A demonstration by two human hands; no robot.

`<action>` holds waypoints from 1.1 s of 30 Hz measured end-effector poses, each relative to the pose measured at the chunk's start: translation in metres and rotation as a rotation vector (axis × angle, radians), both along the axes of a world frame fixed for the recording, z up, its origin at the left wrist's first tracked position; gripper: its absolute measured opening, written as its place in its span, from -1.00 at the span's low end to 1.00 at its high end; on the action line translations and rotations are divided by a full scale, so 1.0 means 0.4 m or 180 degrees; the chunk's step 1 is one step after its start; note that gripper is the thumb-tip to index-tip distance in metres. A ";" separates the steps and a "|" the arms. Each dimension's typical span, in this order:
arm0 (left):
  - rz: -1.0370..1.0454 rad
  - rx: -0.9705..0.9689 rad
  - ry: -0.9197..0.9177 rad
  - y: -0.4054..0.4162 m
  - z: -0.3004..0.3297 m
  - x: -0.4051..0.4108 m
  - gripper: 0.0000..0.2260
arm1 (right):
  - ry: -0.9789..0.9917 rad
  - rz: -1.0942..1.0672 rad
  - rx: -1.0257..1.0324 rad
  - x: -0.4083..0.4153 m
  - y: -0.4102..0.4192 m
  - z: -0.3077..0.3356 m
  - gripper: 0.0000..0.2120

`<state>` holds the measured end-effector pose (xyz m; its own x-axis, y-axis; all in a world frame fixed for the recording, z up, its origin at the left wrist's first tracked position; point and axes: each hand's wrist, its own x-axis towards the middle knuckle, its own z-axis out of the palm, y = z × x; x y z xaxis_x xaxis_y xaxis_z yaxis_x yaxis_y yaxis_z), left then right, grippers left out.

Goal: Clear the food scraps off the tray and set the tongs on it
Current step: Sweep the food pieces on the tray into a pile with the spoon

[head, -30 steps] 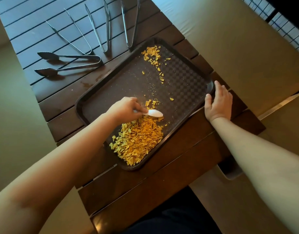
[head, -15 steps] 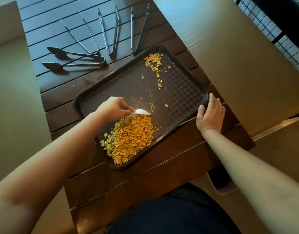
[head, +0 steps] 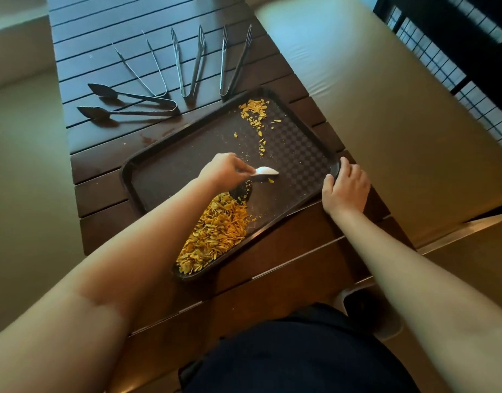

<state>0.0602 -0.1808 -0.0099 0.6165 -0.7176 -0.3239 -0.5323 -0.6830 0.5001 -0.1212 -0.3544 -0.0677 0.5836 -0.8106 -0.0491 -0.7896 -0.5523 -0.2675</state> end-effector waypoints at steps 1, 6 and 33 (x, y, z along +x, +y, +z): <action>-0.0066 0.0038 0.0092 0.001 -0.003 -0.004 -0.81 | -0.0008 0.0070 0.0040 -0.002 -0.008 -0.002 -0.49; -0.0423 0.0469 0.0039 0.055 0.012 0.011 -0.86 | -0.0071 0.0312 0.0230 -0.003 -0.029 -0.012 -0.48; -0.0359 0.0377 0.0544 0.131 0.022 0.095 -0.89 | -0.0358 0.0225 0.0082 -0.004 -0.012 -0.034 -0.41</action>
<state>0.0981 -0.1284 -0.0011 0.4635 -0.7297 -0.5027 -0.5230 -0.6833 0.5095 -0.1227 -0.3592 -0.0812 0.6421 -0.7666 -0.0005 -0.7132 -0.5971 -0.3671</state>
